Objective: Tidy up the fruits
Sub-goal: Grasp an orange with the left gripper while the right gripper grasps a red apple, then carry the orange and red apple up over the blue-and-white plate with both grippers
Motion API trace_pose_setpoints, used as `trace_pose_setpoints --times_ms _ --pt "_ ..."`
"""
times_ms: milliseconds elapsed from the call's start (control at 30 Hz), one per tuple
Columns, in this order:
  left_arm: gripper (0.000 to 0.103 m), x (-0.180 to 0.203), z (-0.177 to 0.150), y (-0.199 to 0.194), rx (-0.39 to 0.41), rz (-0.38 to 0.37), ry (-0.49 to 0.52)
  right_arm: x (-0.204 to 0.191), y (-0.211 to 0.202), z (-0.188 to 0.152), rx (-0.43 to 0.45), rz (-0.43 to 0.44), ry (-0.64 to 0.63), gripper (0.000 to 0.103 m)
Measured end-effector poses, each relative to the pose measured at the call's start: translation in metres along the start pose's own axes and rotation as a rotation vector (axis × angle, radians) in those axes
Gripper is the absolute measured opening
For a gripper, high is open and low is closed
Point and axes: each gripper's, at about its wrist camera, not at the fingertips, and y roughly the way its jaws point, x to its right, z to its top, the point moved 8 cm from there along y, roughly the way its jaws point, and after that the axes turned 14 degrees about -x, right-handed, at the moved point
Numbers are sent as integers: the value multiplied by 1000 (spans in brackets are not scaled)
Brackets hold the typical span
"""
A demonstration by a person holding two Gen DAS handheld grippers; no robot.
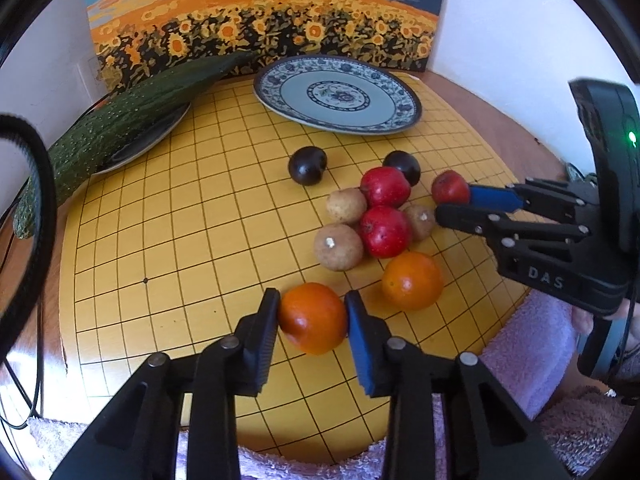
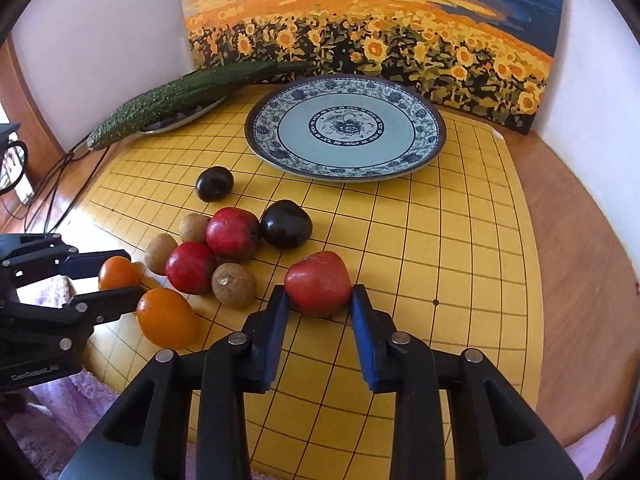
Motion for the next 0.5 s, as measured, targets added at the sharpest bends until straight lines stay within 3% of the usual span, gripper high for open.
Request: trace_pose_setpoints --times_ms 500 --pt "34 -13 18 -21 42 -52 -96 -8 -18 -3 33 44 33 32"
